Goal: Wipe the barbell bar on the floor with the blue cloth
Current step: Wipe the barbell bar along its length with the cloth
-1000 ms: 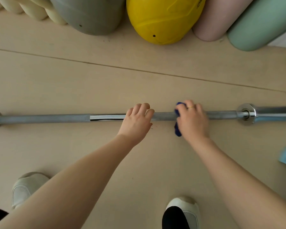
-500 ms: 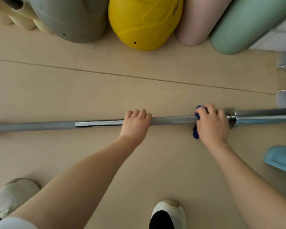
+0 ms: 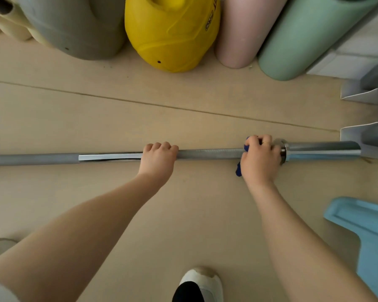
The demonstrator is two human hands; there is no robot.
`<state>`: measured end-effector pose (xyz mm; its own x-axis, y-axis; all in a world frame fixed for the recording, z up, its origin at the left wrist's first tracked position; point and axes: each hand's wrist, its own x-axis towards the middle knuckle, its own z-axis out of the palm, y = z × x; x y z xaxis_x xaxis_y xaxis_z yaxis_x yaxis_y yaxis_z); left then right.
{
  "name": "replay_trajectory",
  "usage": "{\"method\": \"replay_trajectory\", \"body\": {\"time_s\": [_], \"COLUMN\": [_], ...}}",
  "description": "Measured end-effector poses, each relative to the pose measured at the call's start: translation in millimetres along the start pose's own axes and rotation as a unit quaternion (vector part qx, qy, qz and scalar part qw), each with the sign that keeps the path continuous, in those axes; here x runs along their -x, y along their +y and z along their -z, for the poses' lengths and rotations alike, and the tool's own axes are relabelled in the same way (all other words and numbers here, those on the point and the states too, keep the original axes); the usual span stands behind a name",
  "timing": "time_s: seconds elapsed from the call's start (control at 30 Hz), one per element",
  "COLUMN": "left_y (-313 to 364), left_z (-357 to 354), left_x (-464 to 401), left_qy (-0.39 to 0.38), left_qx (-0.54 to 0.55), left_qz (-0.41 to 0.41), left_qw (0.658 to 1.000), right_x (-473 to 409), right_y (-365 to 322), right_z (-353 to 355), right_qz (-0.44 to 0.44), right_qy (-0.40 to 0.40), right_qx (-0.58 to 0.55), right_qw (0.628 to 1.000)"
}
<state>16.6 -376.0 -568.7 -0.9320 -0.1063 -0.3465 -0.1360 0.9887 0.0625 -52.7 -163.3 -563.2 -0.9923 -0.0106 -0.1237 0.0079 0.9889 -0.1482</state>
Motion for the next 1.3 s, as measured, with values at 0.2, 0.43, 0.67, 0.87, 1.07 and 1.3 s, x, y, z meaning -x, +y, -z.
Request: {"method": "replay_trajectory", "body": {"time_s": [0.2,0.43,0.67,0.87,1.07,1.3], "left_y": [-5.2,-49.7,-77.4,-88.1,-93.9,-93.3], "left_z": [5.6,7.2,-3.5,-1.3,-7.1,-1.6], "left_x": [-6.0,25.6,29.4,18.6,18.8,18.3], "left_qy": [0.017,0.086,0.091,0.108,0.151,0.12], "left_qx": [0.108,0.15,0.143,0.162,0.102,0.104], "left_qz": [0.072,0.084,0.08,0.044,-0.023,-0.021], "left_qw": [0.991,0.981,0.982,0.98,0.983,0.987], "right_x": [16.9,18.1,28.2,41.5,54.4,52.9], "right_y": [-30.7,-46.9,-102.7,-139.6,-170.0,-163.5], "right_z": [-10.2,-19.9,-32.4,-37.2,-39.2,-47.9], "right_qz": [0.066,0.049,0.207,0.143,0.358,0.227], "right_qy": [-0.017,0.08,0.02,0.028,-0.012,0.047], "right_qx": [-0.114,-0.112,-0.141,-0.127,-0.063,-0.038], "right_qw": [0.991,0.989,0.968,0.981,0.931,0.972]}}
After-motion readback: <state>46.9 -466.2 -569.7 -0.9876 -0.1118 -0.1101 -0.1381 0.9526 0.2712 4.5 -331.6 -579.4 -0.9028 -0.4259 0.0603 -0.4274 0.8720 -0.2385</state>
